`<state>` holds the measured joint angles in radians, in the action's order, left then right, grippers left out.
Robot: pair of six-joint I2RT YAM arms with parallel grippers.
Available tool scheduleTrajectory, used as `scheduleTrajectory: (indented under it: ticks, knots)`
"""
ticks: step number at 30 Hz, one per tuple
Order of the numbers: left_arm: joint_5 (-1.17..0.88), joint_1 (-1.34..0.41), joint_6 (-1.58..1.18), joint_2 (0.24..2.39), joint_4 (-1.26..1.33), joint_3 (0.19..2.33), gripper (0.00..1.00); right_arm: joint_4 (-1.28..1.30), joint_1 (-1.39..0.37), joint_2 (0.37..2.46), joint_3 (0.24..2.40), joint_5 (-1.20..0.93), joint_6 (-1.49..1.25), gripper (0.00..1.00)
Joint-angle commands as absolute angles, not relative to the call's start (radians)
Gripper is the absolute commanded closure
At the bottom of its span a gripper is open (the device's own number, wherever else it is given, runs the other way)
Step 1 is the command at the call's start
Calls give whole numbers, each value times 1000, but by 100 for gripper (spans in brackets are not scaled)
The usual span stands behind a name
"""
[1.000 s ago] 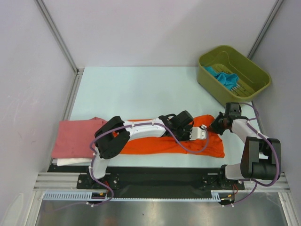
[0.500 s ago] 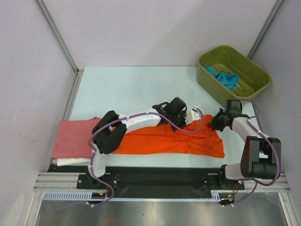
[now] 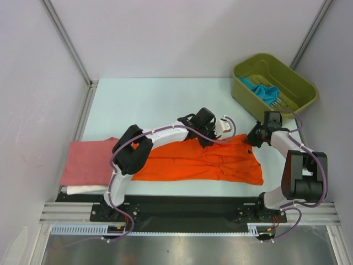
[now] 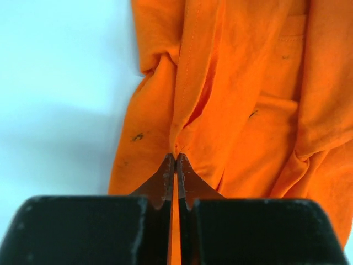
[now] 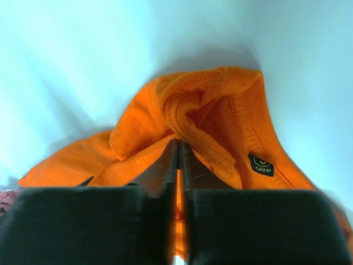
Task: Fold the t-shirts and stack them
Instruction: Fold the tshirt
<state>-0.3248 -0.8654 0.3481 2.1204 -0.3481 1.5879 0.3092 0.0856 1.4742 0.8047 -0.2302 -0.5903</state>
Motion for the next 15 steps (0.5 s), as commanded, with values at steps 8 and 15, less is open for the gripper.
scheduleTrajectory:
  ticks: [8, 15]
  knots:
    - [-140, -827, 186, 2115, -348, 1669, 46, 411, 17, 1402, 959, -17, -489, 60]
    - [-63, -787, 95, 2135, -443, 1733, 51, 583, 12, 1307, 944, 45, -468, 77]
